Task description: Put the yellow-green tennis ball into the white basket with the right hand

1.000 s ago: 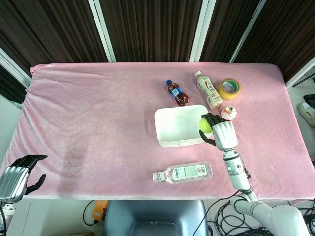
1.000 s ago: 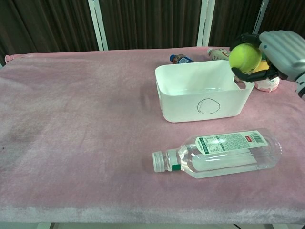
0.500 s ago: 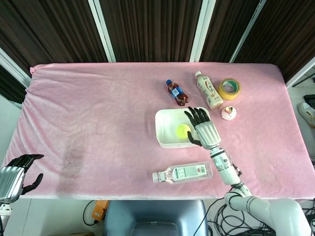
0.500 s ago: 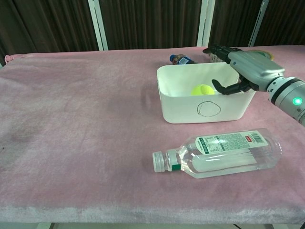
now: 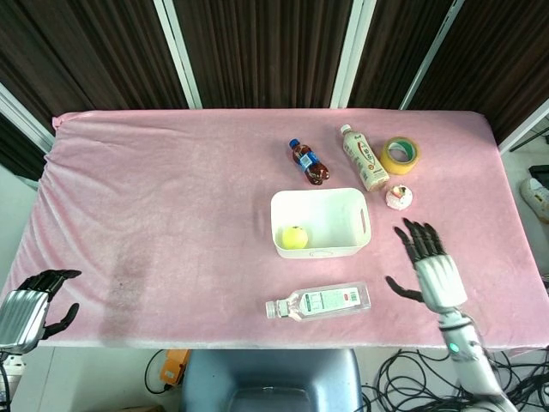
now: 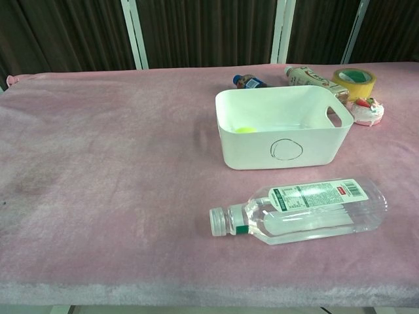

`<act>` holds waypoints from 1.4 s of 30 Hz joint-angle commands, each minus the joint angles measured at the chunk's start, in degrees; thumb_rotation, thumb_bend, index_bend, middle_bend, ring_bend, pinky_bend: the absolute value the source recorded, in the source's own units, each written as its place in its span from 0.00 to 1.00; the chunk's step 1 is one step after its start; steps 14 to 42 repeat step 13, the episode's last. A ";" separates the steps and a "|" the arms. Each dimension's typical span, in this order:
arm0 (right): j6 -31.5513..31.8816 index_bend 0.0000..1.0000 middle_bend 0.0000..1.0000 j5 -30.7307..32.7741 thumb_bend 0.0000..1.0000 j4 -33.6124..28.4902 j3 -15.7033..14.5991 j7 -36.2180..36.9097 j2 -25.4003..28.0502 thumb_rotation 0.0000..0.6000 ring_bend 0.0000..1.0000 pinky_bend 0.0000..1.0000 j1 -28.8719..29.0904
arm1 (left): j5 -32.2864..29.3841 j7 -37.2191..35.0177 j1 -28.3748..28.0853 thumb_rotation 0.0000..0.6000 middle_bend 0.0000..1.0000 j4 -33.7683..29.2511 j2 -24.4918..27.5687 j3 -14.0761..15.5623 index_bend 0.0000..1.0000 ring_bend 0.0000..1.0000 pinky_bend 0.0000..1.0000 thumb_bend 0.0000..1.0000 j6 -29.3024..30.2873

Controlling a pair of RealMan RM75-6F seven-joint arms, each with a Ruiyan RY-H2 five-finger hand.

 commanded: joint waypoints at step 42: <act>7.38 0.07 0.08 -0.62 0.29 4.54 -3.62 1.65 3.03 1.00 0.00 0.17 -11.62 | 0.00 1.72 -0.38 1.00 0.33 -0.25 -0.41 0.12 0.30 0.28 0.36 0.36 -0.72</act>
